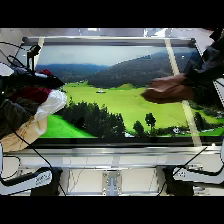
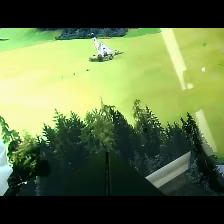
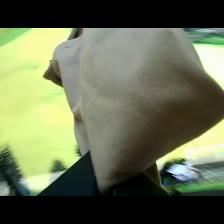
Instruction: Fold the shirts.
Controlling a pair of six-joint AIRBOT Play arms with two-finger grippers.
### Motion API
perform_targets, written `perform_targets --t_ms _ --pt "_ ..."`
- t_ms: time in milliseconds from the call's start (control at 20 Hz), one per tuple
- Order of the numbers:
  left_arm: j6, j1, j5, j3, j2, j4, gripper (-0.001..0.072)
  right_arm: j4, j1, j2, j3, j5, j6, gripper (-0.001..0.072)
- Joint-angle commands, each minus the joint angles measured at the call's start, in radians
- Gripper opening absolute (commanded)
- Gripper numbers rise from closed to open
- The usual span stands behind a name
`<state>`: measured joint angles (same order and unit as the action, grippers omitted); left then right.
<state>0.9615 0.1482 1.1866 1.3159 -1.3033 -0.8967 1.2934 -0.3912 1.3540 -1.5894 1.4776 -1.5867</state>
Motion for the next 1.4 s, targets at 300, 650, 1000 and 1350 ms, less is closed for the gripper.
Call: perform_targets --t_ms 300,650,1000,1350 --pt "0.004 0.001 0.0 0.0 -0.001 0.0 0.0011 0.129 -0.553 -0.354 0.657 -0.121 0.013 0.0017" --pt "0.004 -0.001 0.001 0.0 -0.001 0.023 0.0011 0.011 -0.636 -0.373 0.483 0.049 0.024 0.0635" --pt "0.005 -0.01 0.001 0.0 -0.006 0.033 0.0011 -0.492 -0.423 -0.372 0.321 0.093 0.115 0.022" --pt "0.049 -0.011 0.011 0.0 -0.01 0.033 0.0012 -0.343 0.18 -0.37 0.321 -0.038 0.249 0.001"
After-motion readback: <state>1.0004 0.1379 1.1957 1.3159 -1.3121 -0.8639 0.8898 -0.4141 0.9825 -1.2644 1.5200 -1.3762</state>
